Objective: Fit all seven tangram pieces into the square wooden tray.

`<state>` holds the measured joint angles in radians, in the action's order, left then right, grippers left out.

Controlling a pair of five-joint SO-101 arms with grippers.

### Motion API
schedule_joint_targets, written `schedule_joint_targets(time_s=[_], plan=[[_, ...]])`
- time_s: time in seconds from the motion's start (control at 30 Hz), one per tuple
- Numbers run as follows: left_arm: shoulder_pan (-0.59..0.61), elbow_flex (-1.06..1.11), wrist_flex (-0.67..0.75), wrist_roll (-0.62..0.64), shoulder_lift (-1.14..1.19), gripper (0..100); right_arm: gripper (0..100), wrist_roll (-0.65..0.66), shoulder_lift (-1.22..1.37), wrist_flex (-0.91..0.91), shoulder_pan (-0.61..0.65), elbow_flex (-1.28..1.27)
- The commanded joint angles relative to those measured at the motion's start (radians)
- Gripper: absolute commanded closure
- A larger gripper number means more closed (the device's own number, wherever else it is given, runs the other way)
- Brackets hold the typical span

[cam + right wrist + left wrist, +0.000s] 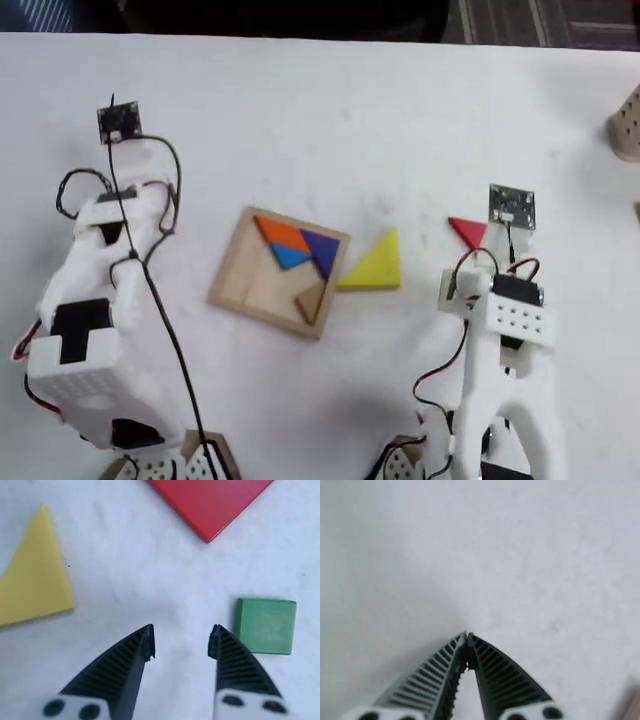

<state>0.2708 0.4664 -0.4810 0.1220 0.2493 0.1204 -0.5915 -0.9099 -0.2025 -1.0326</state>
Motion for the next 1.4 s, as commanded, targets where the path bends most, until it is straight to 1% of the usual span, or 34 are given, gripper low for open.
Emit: schedule_joint_targets(time_s=[0.0,0.07,0.2,0.27,0.4,0.57,0.63,0.73,0.83,0.93,1.03,1.1,1.23,1.37], plan=[[-0.022,-0.041,-0.006,0.009,-0.015,98,83.9,0.015,-0.03,0.033,-0.004,0.0],[-0.022,-0.029,-0.014,-0.009,-0.019,98,84.4,0.015,-0.03,0.038,-0.012,0.0],[-0.05,-0.011,-0.072,-0.14,-0.068,98,84.1,0.012,-0.03,0.065,-0.036,-0.002],[-0.082,0.038,-0.097,-0.189,-0.124,98,84.1,0.011,-0.03,0.065,-0.053,-0.002],[-0.153,0.164,-0.095,-0.249,-0.248,98,84.1,0.008,-0.03,0.065,-0.058,-0.002],[-0.174,0.295,0.048,-0.255,-0.321,98,84.2,0.008,-0.028,0.065,-0.054,-0.003],[-0.174,0.315,0.072,-0.253,-0.328,98,84.3,0.006,-0.028,0.065,-0.058,-0.003],[-0.176,0.315,0.072,-0.253,-0.328,98,84.1,0.012,-0.028,0.065,-0.07,-0.003],[-0.176,0.315,0.072,-0.253,-0.328,98,83.9,0.023,-0.028,0.065,-0.137,0.005],[-0.176,0.315,0.078,-0.258,-0.326,98,83.5,0.08,-0.027,0.058,-0.202,0.017],[-0.176,0.313,0.078,-0.258,-0.325,98,78.3,0.091,-0.027,0.058,-0.255,0.017],[-0.176,0.313,0.08,-0.258,-0.325,98,75.5,0.091,-0.027,0.058,-0.262,0.014],[-0.176,0.313,0.08,-0.258,-0.323,98,75.4,0.091,-0.004,0.067,-0.257,0.018],[-0.176,0.313,0.08,-0.258,-0.323,98,75.2,0.097,0.145,0.124,-0.262,0.068]])
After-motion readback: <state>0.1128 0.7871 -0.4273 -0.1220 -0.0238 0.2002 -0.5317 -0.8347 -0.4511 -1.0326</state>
